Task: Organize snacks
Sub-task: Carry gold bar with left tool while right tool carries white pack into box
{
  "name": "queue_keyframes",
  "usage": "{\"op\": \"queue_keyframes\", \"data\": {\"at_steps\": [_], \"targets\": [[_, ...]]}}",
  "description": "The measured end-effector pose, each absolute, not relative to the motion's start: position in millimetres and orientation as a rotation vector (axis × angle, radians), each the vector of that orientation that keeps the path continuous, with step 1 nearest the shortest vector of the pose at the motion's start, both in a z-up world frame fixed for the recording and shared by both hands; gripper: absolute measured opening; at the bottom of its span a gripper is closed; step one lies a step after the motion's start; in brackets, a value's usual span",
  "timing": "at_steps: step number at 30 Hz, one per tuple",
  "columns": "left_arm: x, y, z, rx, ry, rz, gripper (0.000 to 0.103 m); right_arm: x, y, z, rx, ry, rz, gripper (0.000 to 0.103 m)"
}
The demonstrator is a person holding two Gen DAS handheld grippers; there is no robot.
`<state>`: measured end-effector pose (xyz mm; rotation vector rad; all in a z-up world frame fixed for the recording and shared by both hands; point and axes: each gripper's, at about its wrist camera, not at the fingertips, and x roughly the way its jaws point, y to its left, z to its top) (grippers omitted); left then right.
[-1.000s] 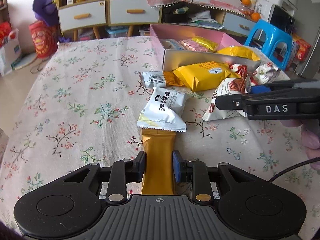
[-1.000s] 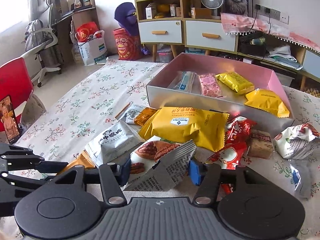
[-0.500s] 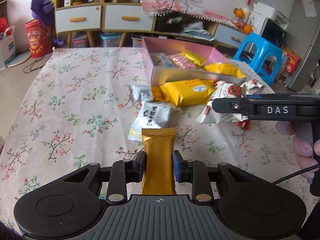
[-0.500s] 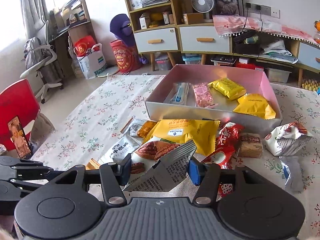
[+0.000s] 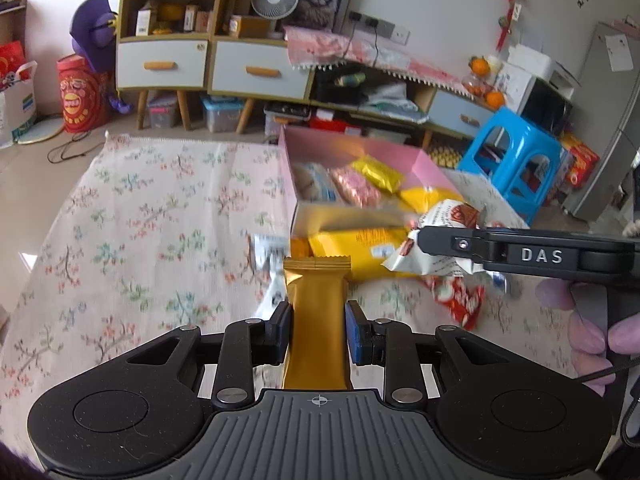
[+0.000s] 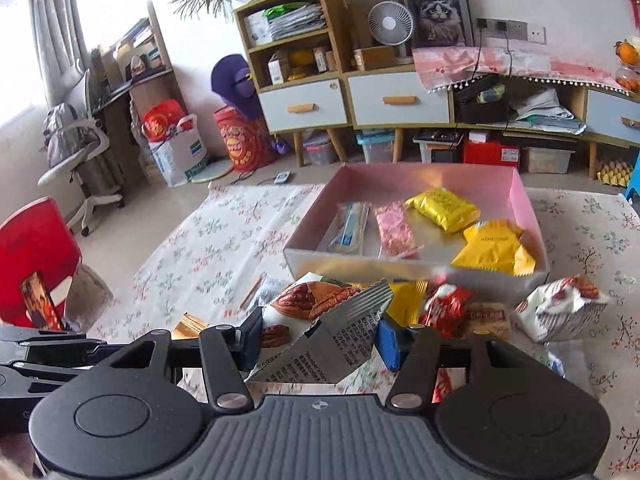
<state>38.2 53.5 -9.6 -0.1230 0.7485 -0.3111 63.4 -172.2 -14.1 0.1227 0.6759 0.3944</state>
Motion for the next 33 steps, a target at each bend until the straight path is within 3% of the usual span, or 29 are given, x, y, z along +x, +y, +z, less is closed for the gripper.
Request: {"op": "queue_keyframes", "data": {"at_steps": [16,33], "targets": [[91.9,33.8,11.2,-0.157,0.669,-0.248,0.026,101.4,-215.1,13.3,0.260,0.597,0.277,0.045],[192.0,-19.6,-12.1,-0.091,0.683,-0.230,0.026,149.5,-251.2,-21.2,0.457,0.665,0.210,0.045]]}}
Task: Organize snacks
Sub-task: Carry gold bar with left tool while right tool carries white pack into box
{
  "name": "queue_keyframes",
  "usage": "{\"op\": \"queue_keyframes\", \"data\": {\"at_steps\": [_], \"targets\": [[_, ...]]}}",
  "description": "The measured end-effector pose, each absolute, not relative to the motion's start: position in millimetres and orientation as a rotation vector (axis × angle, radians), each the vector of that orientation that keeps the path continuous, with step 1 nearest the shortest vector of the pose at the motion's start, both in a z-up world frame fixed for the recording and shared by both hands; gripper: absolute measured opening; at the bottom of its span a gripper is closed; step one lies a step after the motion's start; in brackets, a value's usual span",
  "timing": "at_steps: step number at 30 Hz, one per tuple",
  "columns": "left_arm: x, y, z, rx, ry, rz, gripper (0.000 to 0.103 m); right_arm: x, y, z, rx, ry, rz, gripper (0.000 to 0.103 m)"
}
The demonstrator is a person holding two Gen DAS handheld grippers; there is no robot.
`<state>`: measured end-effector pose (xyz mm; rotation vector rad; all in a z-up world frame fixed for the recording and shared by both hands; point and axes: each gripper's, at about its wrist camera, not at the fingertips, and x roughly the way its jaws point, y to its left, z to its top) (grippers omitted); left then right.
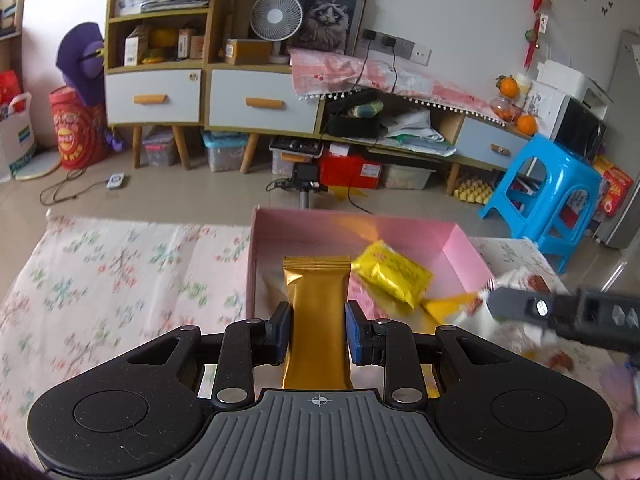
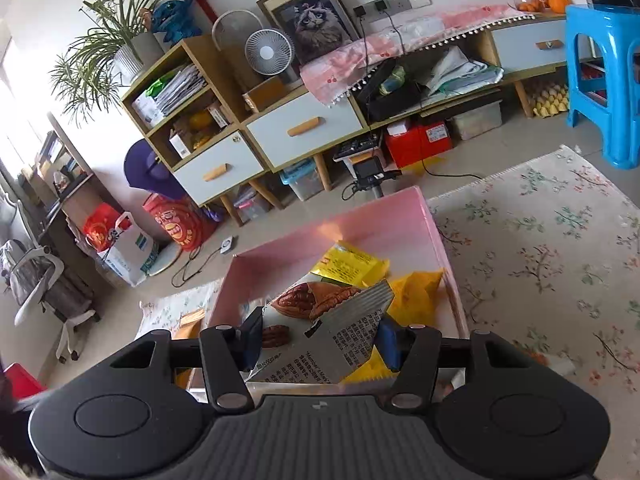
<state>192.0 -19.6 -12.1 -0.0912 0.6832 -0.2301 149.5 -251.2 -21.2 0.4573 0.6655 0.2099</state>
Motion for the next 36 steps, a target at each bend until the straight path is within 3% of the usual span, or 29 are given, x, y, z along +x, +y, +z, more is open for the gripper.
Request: {"op": "queue_keyframes", "data": {"at_steps": [18,20,24,28,36], "targets": [[257.9,-28.4,-45.8,-0.080,0.720,-0.225,0.028,174.4,-242.8,-29.5,0.260,0.628,0.223,0.047],[255.9,-27.7,-46.8,-0.067,0.708,-0.229,0.029,173.9,-241.8,-28.3,0.260,0.613,0.214,0.055],[249.5,-23.0,-45.5,-0.072,0.694,-0.244,0.051,173.8,-240.8,-25.2,0.268,0.597,0.206,0.067],[242.6,-17.3,-41.9,-0.092,0.683,-0.248,0.064,172.2,-241.4,-21.9,0.275,0.589,0.204,0.074],[221.9,-7.3,-29.3,-0.086,0.670,-0.248,0.075,165.1,-242.3,-15.1,0.268,0.588,0.203,0.082]]}}
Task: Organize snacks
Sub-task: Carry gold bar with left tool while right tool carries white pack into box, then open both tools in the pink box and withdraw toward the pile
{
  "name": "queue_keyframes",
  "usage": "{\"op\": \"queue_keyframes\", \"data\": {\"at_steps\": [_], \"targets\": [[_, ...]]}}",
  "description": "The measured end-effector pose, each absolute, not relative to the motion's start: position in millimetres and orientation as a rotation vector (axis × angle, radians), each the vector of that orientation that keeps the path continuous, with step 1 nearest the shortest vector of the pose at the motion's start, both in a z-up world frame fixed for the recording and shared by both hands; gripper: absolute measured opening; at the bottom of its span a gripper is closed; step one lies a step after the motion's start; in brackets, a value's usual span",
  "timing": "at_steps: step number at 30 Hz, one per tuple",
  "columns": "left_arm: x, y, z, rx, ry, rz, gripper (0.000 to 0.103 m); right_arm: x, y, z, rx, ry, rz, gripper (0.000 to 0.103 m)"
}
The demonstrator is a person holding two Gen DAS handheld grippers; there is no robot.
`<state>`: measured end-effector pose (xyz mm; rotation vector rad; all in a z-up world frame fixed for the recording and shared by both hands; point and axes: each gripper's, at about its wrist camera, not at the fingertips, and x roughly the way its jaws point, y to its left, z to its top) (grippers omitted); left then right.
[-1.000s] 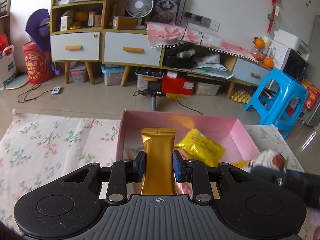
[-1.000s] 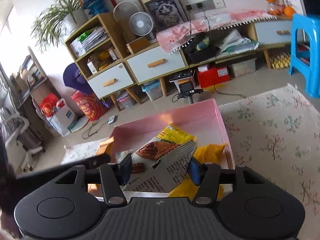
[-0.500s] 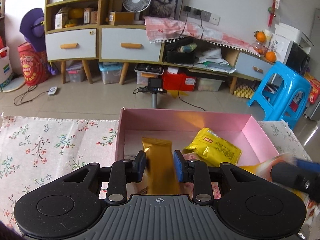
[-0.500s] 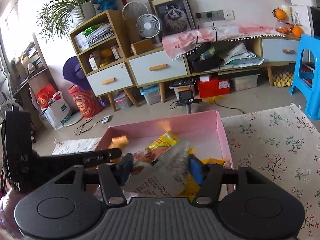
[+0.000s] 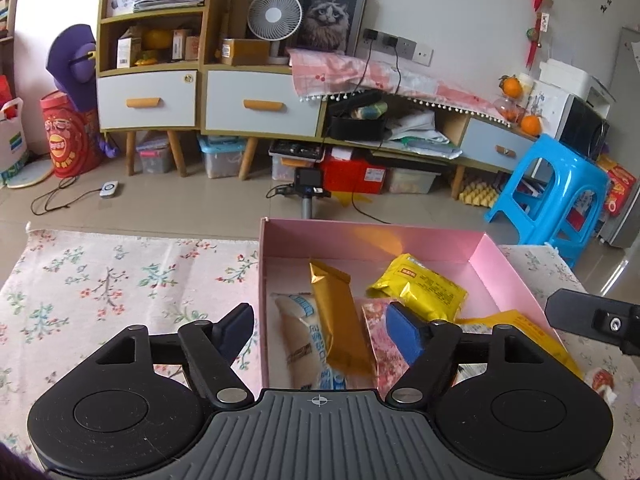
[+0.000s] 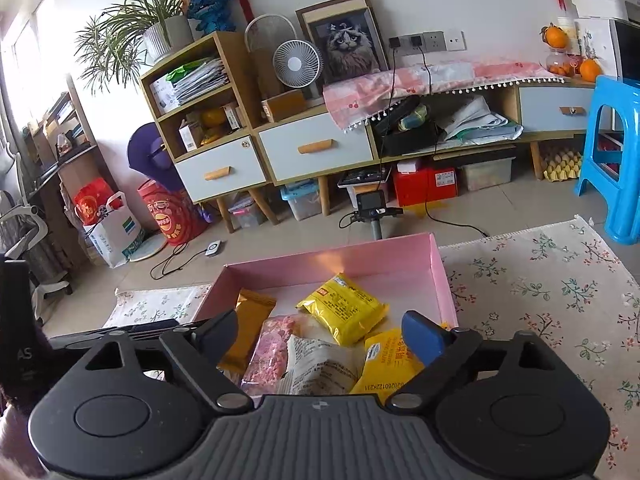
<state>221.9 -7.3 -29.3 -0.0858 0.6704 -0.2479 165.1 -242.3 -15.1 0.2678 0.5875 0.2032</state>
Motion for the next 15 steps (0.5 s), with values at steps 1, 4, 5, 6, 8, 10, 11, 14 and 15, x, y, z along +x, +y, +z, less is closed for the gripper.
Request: {"op": "queue_keyframes", "data": {"at_steps": [1,4,5,6,8,10,11,14,15], "targets": [[218.8,-5.7,-27.7,-0.086,0.671,-0.249,0.076,163.1,-242.3,-14.1,0.269,0.587,0.203,0.083],[207.4,0.4,-23.4,-0.089,0.667,-0.249,0.083,157.3,-242.1,-10.2,0.258,0.583,0.201,0.087],[204.3,2.1,-22.4,-0.092,0.670,-0.249,0.084,155.0,-241.9,-8.8,0.251,0.578,0.198,0.088],[200.9,3.8,-21.6,-0.094,0.675,-0.247,0.085,152.6,-241.4,-7.3,0.240,0.575,0.196,0.088],[194.2,5.7,-20.3,-0.089,0.684,-0.242,0.086,148.9,-239.9,-5.2,0.223,0.581,0.193,0.090],[186.9,8.0,-18.2,-0.085,0.689,-0.237,0.090,144.5,-238.8,-3.2,0.214,0.587,0.194,0.091],[182.6,9.1,-17.0,-0.084,0.687,-0.236,0.091,141.6,-238.5,-2.3,0.209,0.588,0.196,0.092],[169.6,11.4,-14.2,-0.074,0.687,-0.242,0.094,132.8,-236.3,0.6,0.187,0.585,0.200,0.093],[165.1,11.7,-13.5,-0.067,0.687,-0.244,0.095,130.0,-235.5,1.4,0.179,0.583,0.199,0.093]]}}
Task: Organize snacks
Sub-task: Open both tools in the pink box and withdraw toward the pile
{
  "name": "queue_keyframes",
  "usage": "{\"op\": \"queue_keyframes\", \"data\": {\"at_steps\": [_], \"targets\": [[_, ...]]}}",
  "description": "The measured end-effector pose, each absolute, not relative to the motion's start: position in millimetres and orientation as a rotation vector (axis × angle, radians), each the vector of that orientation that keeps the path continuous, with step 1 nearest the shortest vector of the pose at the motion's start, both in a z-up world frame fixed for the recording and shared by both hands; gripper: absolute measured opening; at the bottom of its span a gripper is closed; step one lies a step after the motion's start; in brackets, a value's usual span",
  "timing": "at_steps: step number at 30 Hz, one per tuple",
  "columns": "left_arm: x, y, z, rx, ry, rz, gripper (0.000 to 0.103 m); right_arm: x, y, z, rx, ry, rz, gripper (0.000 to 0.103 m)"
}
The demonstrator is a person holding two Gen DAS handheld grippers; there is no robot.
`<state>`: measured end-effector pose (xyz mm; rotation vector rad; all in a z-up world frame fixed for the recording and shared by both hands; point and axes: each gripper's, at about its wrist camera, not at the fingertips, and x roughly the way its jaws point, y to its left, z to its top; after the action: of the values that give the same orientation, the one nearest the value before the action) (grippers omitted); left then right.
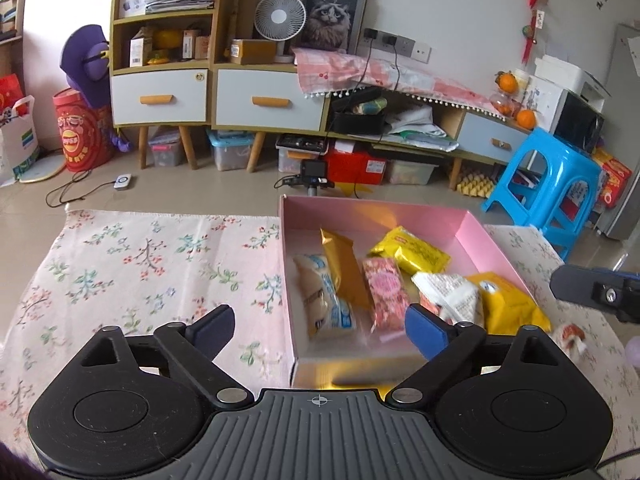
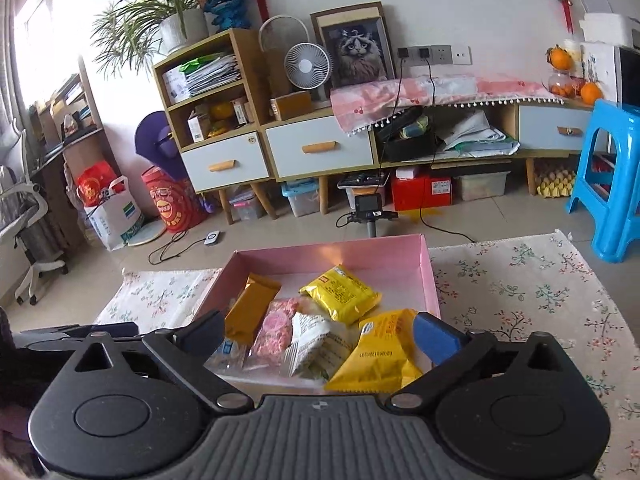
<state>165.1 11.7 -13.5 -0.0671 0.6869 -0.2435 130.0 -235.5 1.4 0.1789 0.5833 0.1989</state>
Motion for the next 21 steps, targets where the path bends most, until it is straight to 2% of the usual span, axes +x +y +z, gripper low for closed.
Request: {"op": "queue_keyframes", "data": {"at_steps": [21], "targets": [[85.0,37.3,-33.0,-0.010,0.726,-0.257,0.097,72.9,-216.3,2.0,0.049,0.572,0.251,0.094]]}}
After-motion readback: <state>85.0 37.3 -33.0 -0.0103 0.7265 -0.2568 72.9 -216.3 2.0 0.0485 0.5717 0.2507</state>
